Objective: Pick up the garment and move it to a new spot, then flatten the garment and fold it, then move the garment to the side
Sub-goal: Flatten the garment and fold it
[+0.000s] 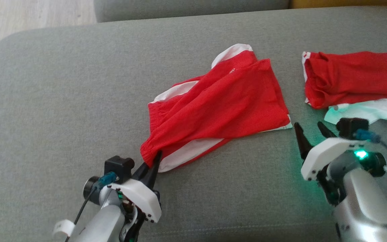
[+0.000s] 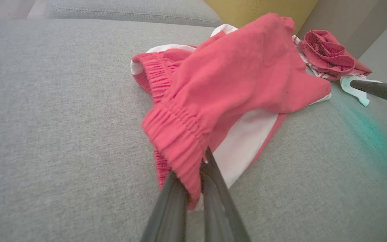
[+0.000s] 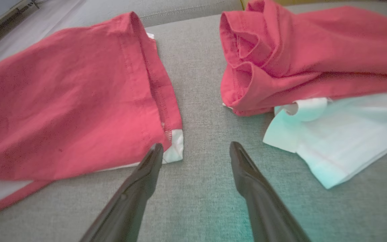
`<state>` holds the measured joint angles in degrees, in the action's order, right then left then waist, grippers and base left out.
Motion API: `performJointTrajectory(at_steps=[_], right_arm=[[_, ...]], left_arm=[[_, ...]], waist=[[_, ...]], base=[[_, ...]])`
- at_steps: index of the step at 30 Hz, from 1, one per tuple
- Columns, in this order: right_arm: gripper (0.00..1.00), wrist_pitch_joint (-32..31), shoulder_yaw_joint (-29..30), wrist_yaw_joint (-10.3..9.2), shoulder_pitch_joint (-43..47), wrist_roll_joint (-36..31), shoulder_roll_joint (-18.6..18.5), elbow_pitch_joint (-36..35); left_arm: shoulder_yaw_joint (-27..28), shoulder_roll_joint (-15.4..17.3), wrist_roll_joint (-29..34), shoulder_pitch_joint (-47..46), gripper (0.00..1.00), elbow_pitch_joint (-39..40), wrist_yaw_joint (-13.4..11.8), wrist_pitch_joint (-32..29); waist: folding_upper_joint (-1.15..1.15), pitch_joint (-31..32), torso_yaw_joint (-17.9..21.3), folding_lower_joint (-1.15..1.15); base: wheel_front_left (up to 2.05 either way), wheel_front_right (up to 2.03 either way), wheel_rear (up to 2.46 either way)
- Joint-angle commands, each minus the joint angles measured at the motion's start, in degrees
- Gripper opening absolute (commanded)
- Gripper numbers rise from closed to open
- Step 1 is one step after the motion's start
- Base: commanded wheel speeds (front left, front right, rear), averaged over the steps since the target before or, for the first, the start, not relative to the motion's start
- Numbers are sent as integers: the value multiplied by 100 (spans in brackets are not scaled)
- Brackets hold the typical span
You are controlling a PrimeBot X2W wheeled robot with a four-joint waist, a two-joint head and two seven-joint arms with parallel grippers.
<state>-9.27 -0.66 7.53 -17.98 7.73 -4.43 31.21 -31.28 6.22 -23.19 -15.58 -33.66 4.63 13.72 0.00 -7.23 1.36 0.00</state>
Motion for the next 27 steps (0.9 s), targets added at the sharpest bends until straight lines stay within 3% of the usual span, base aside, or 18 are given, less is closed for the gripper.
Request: performJointTrajectory(at_steps=[1, 7, 13, 24, 25, 26, 27], right_arm=[[100, -38, 10, -4, -338, 251, 36, 20], [100, -209, 280, -4, -814, 1029, 138, 745], [100, -235, 80, -4, -1079, 1643, 153, 1250], [100, -125, -408, -4, -1300, 1877, 155, 1800], [59, -122, -436, -4, -1320, 1881, 155, 1837], [5, -116, -459, -4, -1338, 1884, 155, 1873], [0, -108, -476, -4, -1360, 1878, 155, 1903]], left_arm=[[129, 52, 59, -271, 0, 192, 26, 76], [57, 52, 87, -315, 0, 293, 25, 77], [-20, 45, 100, -377, 0, 354, 22, 45], [-78, 60, 65, -415, 0, 392, -13, 29], [-80, 64, 61, -423, 0, 390, -14, 29], [-84, 67, 57, -430, 0, 387, -15, 27], [-88, 72, 54, -439, 0, 382, -15, 25]], waist=[[0, -52, -67, 0], [0, -125, -170, 0], [0, -171, -259, 0], [0, -210, -268, 0], [0, -209, -267, 0], [0, -204, -267, 0], [0, -199, -265, 0]], base=[[0, 0, 0], [0, 0, 0], [0, 0, 0], [0, 0, 0], [0, 0, 0], [0, 0, 0], [0, 0, 0]])
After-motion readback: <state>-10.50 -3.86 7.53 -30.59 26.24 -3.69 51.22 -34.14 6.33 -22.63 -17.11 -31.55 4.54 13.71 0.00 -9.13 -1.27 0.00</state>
